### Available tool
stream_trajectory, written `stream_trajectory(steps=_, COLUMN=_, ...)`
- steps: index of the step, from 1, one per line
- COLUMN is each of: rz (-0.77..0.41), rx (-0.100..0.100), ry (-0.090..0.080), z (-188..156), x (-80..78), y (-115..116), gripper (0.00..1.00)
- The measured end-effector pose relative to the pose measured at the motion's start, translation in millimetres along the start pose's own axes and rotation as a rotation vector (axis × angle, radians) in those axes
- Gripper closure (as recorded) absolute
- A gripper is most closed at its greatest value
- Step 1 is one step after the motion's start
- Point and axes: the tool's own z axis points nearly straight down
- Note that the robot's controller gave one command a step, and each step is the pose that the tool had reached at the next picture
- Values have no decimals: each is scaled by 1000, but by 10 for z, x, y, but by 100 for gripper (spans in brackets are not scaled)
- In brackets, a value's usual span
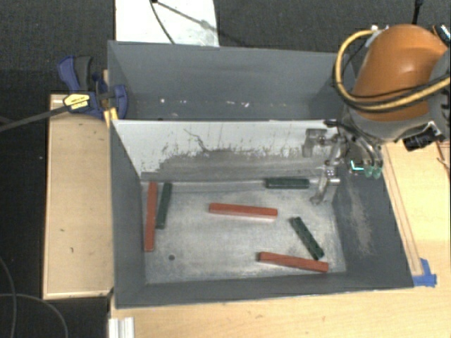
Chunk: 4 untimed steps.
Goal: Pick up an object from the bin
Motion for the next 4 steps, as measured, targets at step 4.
stream_trajectory(steps=4, rz=189, rx=0, ry=-2, z=1700, x=233, y=964, gripper=0)
